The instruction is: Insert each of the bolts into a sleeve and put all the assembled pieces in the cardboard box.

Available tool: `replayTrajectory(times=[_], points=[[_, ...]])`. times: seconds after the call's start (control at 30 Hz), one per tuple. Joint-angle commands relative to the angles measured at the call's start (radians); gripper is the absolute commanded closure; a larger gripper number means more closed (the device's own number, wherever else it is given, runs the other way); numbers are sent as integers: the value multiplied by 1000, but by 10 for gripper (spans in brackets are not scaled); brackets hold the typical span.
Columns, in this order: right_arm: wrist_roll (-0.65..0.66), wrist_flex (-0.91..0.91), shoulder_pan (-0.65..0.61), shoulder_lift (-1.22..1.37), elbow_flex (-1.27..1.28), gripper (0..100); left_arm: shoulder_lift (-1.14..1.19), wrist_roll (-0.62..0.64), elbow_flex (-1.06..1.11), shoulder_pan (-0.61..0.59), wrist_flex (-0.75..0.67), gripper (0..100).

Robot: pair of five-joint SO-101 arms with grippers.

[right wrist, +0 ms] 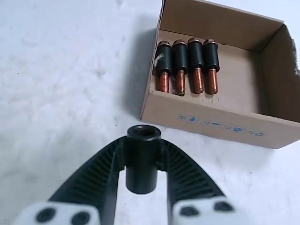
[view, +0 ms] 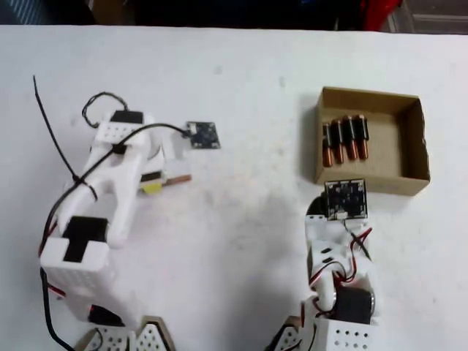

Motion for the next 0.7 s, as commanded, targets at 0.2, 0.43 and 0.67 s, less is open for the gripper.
replayTrajectory(times=[0.2,0.43,0.67], points=[[9,-27,5,-10,-2,981,-44,138,-35,19,40,834],[11,-48,5,-10,5,981,-174,327,-26,84,138,835],[11,-48,5,-10,5,981,-208,629,-26,88,144,835]])
